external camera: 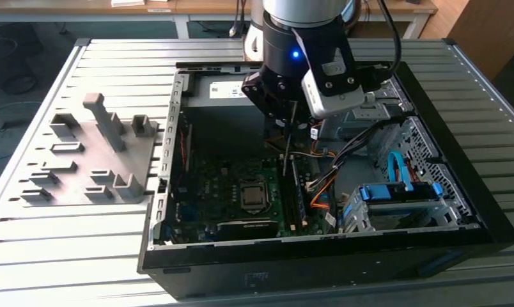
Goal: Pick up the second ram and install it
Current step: 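Insert the second ram into the second slot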
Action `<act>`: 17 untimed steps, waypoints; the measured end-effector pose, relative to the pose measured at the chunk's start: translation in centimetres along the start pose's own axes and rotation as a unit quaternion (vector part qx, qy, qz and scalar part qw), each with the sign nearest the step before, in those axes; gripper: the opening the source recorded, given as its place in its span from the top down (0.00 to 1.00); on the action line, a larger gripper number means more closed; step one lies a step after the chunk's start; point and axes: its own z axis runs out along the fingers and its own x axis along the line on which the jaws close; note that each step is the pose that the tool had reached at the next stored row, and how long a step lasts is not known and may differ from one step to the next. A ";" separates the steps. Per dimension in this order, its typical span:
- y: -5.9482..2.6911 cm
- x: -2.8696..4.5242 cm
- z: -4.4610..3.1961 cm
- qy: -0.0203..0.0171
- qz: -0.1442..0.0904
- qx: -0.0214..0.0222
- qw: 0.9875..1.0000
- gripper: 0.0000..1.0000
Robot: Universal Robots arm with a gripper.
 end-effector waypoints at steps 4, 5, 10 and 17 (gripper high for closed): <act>0.00 0.00 0.01 0.000 0.017 0.001 1.000 0.86; 0.00 0.00 0.01 0.000 0.022 0.001 1.000 0.86; 0.00 0.00 0.02 0.000 0.033 0.002 0.999 0.86; 0.00 0.01 0.09 0.000 -0.030 -0.002 1.000 0.86</act>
